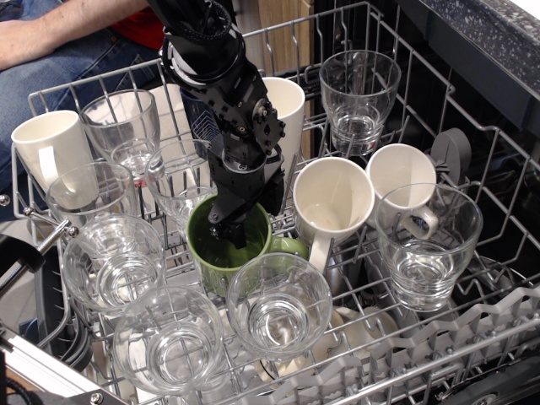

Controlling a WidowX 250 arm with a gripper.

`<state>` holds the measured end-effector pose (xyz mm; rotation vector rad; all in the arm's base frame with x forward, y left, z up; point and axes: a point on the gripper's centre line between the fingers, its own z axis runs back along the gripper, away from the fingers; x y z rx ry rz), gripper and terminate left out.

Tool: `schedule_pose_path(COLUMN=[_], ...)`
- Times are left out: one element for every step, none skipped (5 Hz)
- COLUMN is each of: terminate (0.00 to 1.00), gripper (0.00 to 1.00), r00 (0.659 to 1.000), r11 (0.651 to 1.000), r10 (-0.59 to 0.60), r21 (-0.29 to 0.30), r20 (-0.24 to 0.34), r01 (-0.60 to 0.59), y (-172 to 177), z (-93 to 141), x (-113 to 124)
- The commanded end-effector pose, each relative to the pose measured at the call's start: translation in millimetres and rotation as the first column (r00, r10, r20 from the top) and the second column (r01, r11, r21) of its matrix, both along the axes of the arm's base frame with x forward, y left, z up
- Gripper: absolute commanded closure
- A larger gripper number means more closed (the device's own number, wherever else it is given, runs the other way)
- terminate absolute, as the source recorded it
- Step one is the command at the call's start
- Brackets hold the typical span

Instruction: Pick up green mug

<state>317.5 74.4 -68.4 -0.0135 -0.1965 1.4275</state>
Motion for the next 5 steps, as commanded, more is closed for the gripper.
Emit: schedule_pose_path(terminate=[0.00,0.00,0.00,0.00,0.00], gripper=[1.00,1.00,1.00,1.00,1.00], r00=[1.000,0.999,0.997,0.990,0.984], r11=[1.000,0.999,0.996,0.990,0.983], r10=[-0.010,-0.029,-0.066,-0.133,-0.178], r21=[-0.019,-0.037,-0.063,-0.049,-0.045], r20=[0.007,0.012,0.042,0.047,0.016], r01=[0.010,0.030,0.069,0.135,0.179], y=[3.3,1.2,-2.0,-7.7,-13.0], z=[14.8,22.9,35.4,57.7,81.7], x=[8.3,9.3,9.1,11.4,11.3])
